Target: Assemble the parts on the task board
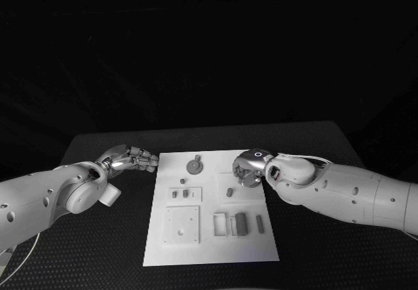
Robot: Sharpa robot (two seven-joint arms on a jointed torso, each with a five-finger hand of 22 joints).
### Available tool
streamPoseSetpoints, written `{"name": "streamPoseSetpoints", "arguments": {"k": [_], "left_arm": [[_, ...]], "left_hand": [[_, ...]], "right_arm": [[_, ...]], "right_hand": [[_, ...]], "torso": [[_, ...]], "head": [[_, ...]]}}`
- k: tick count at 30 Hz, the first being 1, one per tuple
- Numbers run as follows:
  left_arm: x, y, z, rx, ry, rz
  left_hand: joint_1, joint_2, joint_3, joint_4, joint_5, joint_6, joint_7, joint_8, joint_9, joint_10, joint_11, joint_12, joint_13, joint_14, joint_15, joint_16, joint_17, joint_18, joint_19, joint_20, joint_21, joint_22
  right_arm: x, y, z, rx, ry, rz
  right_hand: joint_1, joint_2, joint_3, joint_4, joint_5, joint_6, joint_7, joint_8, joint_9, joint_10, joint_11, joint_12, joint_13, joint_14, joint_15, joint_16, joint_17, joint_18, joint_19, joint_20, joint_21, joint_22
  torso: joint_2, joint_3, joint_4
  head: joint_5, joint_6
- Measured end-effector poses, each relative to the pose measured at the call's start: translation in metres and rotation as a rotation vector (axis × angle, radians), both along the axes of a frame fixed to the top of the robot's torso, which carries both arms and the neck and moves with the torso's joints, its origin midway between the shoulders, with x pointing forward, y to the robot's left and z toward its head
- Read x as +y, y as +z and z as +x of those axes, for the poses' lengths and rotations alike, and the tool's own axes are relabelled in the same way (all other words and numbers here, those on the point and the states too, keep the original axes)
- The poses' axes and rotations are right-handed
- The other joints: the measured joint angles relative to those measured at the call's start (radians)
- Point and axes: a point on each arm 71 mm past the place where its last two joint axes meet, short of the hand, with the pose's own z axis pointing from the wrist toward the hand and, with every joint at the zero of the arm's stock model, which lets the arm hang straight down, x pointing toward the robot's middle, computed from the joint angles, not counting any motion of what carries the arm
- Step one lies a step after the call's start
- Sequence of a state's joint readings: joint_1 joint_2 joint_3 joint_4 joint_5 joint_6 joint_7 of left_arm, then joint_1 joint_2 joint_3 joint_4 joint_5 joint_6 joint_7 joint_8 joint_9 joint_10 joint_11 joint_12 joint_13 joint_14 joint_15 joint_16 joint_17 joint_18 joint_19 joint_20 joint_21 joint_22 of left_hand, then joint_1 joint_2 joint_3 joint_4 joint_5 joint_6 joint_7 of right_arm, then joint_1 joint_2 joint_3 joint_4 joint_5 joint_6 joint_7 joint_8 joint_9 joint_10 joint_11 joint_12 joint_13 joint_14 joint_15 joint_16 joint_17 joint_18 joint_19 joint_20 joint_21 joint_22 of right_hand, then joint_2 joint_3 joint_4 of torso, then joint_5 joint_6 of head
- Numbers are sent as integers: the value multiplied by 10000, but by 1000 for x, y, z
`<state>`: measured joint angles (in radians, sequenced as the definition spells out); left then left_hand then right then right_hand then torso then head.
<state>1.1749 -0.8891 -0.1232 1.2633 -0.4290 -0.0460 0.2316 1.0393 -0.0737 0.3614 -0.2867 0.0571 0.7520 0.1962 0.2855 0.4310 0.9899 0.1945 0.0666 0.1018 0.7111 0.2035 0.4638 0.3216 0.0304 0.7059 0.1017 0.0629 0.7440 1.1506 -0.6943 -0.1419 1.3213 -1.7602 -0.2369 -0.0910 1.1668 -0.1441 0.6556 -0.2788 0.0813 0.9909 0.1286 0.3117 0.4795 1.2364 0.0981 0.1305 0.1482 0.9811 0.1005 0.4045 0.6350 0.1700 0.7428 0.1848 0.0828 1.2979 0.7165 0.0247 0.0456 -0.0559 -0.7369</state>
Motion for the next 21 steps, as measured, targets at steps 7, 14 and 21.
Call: {"name": "streamPoseSetpoints", "arguments": {"k": [7, 14, 21], "left_arm": [[0, 0, 0, 2, 6, 7], [0, 0, 0, 2, 4, 7], [0, 0, 0, 5, 4, 9]], "left_hand": [[0, 0, 0, 0, 0, 0, 0, 0, 0, 0, 0, 0, 1, 0, 0, 0, 0, 0, 0, 0, 0, 0], [0, 0, 0, 0, 0, 0, 0, 0, 1, 0, 0, 0, 1, 0, 0, 0, 0, -1, 0, 0, 0, 1], [0, 0, 0, 0, 0, 0, 0, 0, 0, 0, 0, 0, -8, 0, 0, 0, 0, 0, 0, 0, 0, -9]], "right_arm": [[2, -2, 1, -264, 59, -178], [4, -4, 2, -497, 96, -365], [6, -6, 3, -645, 144, -471]], "right_hand": [[114, 114, 30, -30, 0, 161, -53, 78, 51, 205, -108, 84, 115, 196, -93, 88, 76, 161, 224, -42, 0, 27], [114, 113, 28, -83, 0, 160, -52, 78, 51, 246, -140, 159, 123, 196, -93, 88, 84, 161, 258, -7, -43, 27], [116, 114, 29, -83, 0, 160, -52, 78, 60, 307, -104, 146, 159, 196, -93, 88, 94, 161, 258, -7, -80, 26]], "torso": [[-1, 1, 2], [-3, 0, 1], [-2, -1, 1]], "head": [[8, -20], [18, -30], [5, -55]]}}
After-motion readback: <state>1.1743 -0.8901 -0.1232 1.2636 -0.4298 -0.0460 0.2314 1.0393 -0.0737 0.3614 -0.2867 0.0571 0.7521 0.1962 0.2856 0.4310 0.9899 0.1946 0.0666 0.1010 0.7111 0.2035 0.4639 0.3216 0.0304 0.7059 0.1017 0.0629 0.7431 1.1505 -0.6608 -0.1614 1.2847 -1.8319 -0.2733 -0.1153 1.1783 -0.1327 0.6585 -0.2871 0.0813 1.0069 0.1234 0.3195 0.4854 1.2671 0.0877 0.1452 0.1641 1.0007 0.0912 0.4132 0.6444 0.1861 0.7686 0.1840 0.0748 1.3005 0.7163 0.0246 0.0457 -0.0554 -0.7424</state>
